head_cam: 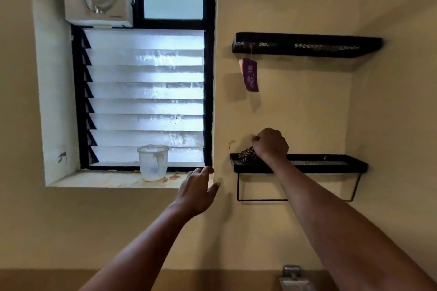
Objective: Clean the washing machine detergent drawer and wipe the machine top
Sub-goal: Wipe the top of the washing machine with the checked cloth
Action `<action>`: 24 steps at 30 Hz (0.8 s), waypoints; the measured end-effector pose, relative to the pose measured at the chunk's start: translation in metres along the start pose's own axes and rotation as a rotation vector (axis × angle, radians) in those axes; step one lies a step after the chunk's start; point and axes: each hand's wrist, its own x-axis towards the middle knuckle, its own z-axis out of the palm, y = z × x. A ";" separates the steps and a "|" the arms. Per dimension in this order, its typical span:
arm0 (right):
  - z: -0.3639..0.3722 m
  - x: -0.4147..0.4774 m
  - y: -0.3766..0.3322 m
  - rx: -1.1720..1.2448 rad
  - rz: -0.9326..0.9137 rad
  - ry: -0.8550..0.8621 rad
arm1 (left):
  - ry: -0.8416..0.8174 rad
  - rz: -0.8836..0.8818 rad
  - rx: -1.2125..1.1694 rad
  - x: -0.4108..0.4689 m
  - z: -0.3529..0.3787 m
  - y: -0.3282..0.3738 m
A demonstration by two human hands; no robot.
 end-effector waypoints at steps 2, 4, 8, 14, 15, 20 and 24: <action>-0.015 -0.003 0.000 0.218 -0.015 0.226 | 0.001 0.039 -0.014 -0.004 -0.007 0.002; -0.040 -0.013 -0.007 0.457 -0.130 0.432 | 0.022 0.081 -0.045 -0.012 -0.019 0.005; -0.089 -0.051 -0.039 0.641 -0.274 0.483 | 0.102 0.115 -0.152 -0.042 -0.055 0.017; -0.127 -0.156 -0.075 1.000 -0.147 0.127 | 0.168 0.050 -0.447 -0.119 -0.110 0.041; -0.132 -0.181 -0.079 1.045 -0.090 0.039 | 0.151 0.036 -0.490 -0.139 -0.116 0.044; -0.123 -0.320 -0.075 1.051 0.035 -0.425 | -0.093 -0.098 -0.762 -0.250 -0.117 0.038; -0.088 -0.422 -0.056 1.089 0.249 -0.544 | -0.273 -0.307 -1.098 -0.339 -0.105 0.002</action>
